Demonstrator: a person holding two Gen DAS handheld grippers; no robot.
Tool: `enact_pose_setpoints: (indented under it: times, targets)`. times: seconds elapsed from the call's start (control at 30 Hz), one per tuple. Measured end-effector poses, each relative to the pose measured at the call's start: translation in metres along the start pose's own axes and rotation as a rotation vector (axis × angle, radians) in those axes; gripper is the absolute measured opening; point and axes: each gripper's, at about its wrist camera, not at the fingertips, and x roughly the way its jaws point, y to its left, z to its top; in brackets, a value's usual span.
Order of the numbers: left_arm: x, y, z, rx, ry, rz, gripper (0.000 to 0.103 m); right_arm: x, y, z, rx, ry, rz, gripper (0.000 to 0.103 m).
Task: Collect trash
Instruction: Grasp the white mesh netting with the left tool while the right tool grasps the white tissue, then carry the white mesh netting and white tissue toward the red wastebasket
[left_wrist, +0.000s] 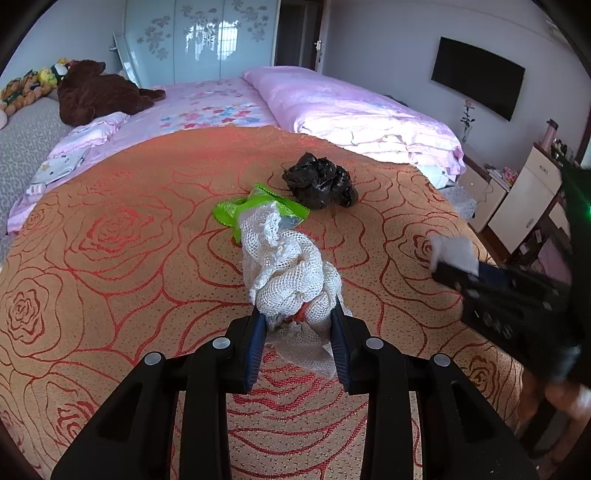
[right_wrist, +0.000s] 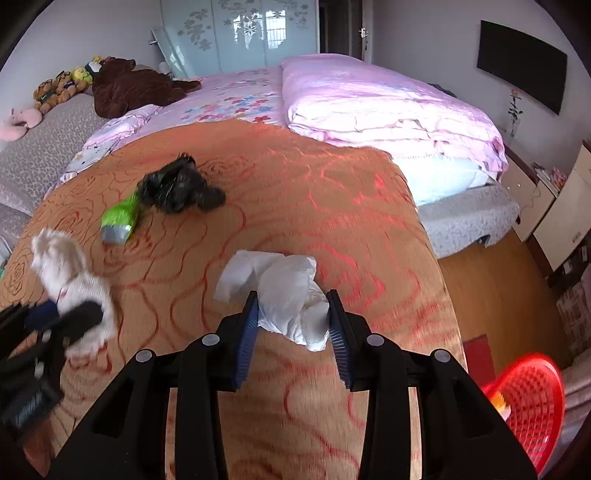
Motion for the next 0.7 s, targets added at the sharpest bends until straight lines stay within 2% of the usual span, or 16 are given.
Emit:
enact_pose_setpoints:
  times: [0.1,0.43,0.7]
  targets:
    - [-0.005,-0.001,-0.002,0.005,-0.02,0.001,0.03,-0.012,-0.004,-0.01,0.03,-0.01,0.013,0.035]
    - [-0.025,-0.023,-0.006,0.04,-0.055,-0.035,0.03,-0.064,-0.01,-0.032,0.046,-0.131,-0.008,0.035]
    - [-0.05,-0.047,-0.003,0.07,-0.094,-0.09,0.03,-0.105,-0.024,-0.034,0.075,-0.198,-0.007,0.035]
